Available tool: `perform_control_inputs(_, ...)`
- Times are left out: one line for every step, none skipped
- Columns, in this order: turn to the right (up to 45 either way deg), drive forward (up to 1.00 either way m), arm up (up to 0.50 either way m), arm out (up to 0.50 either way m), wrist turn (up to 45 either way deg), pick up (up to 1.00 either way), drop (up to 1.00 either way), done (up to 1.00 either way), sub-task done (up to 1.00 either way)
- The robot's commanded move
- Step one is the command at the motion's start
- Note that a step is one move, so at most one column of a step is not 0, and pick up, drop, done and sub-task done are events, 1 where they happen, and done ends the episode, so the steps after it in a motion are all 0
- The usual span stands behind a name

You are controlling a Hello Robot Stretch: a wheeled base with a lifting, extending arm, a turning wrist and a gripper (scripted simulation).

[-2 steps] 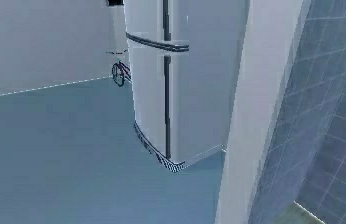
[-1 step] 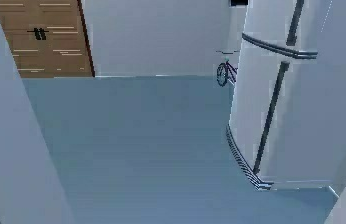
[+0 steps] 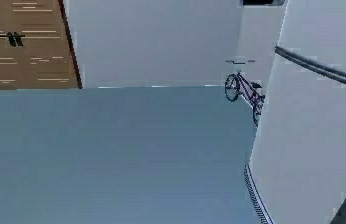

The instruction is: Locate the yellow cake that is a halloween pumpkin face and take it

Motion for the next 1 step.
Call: perform_control_inputs(-9.0, 0.0, 0.0, 0.0, 0.0, 0.0, 0.0, 0.0, 0.0)
